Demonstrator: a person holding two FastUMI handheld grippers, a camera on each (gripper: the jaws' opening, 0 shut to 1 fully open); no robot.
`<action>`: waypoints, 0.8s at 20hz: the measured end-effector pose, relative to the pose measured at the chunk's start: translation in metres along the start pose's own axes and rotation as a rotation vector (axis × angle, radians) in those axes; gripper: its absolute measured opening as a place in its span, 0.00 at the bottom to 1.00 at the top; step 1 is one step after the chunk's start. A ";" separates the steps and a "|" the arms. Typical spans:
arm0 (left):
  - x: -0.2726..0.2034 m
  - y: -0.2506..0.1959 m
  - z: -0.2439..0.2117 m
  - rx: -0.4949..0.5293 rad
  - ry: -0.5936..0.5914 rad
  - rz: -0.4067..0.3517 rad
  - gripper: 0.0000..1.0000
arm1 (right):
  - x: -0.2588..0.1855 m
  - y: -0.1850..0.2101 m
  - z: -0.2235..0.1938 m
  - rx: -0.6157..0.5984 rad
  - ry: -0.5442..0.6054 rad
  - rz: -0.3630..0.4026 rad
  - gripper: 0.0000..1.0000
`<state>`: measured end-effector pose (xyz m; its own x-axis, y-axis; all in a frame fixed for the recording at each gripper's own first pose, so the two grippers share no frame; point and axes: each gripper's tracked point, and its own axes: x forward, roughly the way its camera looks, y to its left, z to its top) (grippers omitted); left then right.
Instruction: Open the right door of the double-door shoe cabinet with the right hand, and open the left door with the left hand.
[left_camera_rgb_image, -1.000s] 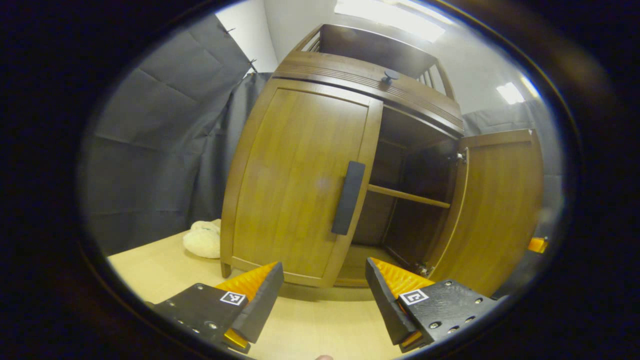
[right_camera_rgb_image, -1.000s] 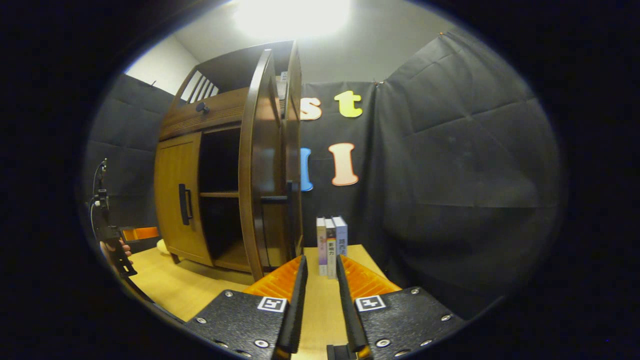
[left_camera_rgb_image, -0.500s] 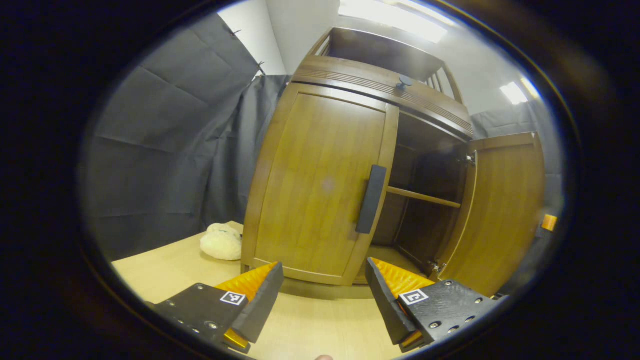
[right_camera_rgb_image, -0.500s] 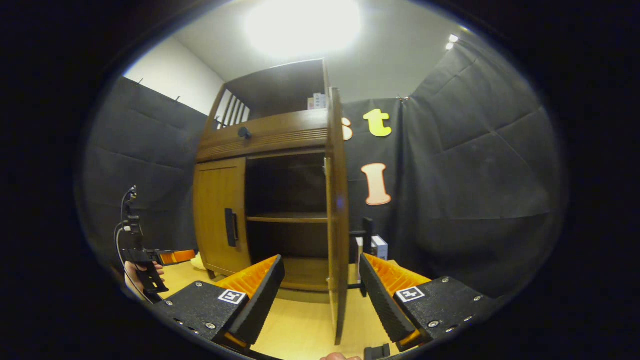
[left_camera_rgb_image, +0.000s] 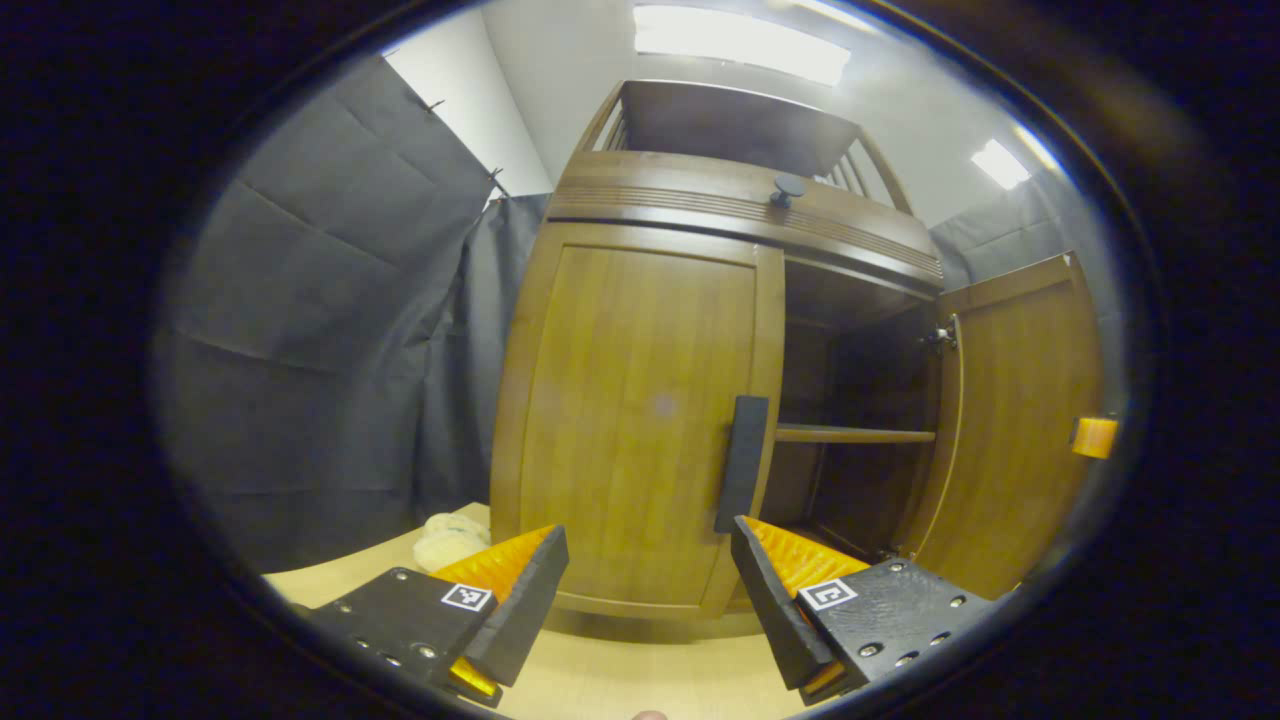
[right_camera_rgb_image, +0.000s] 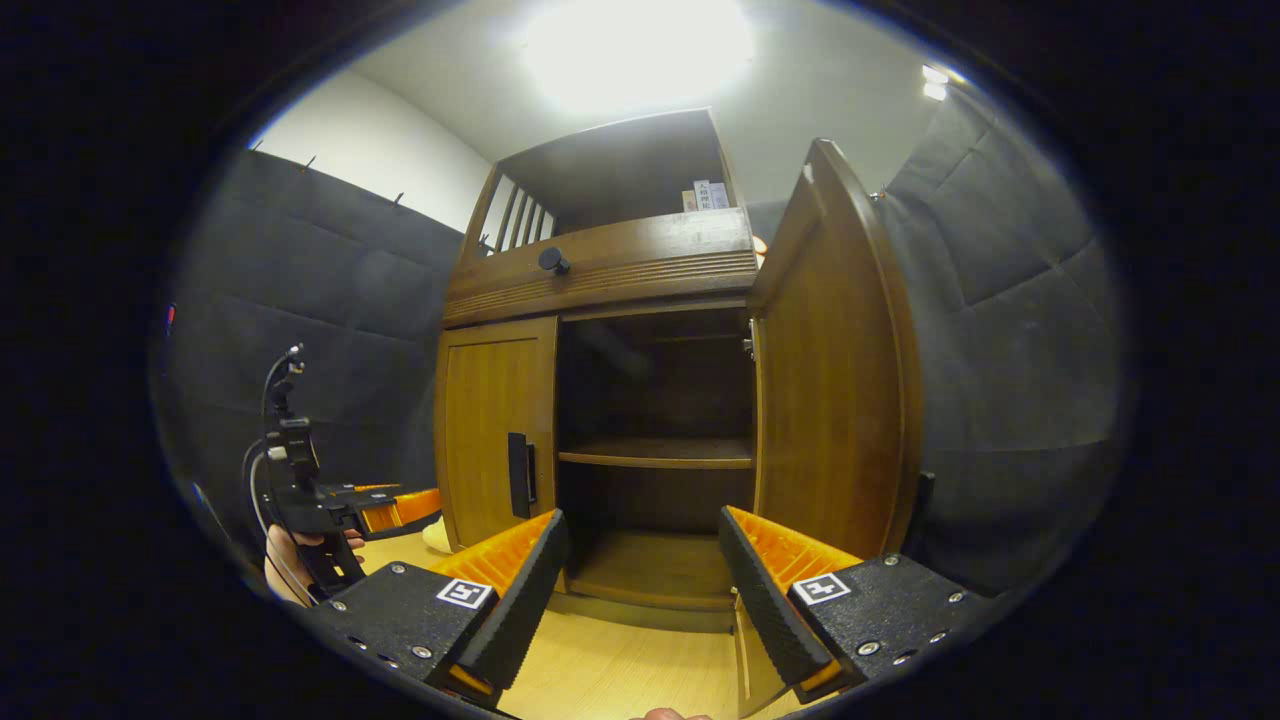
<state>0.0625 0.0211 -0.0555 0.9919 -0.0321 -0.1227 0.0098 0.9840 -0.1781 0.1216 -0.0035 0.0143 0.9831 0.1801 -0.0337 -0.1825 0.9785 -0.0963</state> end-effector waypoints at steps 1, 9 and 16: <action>0.005 -0.008 0.006 0.008 -0.015 -0.019 0.99 | 0.008 0.000 -0.002 -0.004 0.009 0.000 0.92; 0.069 -0.045 0.019 0.024 -0.056 -0.049 0.94 | 0.046 -0.019 -0.027 0.071 0.061 -0.033 0.93; 0.120 -0.071 0.005 0.004 0.013 -0.119 0.99 | 0.057 -0.014 -0.031 -0.042 0.058 -0.050 0.93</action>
<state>0.1810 -0.0513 -0.0525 0.9820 -0.1510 -0.1132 0.1280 0.9737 -0.1883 0.1793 -0.0098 -0.0171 0.9887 0.1233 -0.0854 -0.1345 0.9808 -0.1410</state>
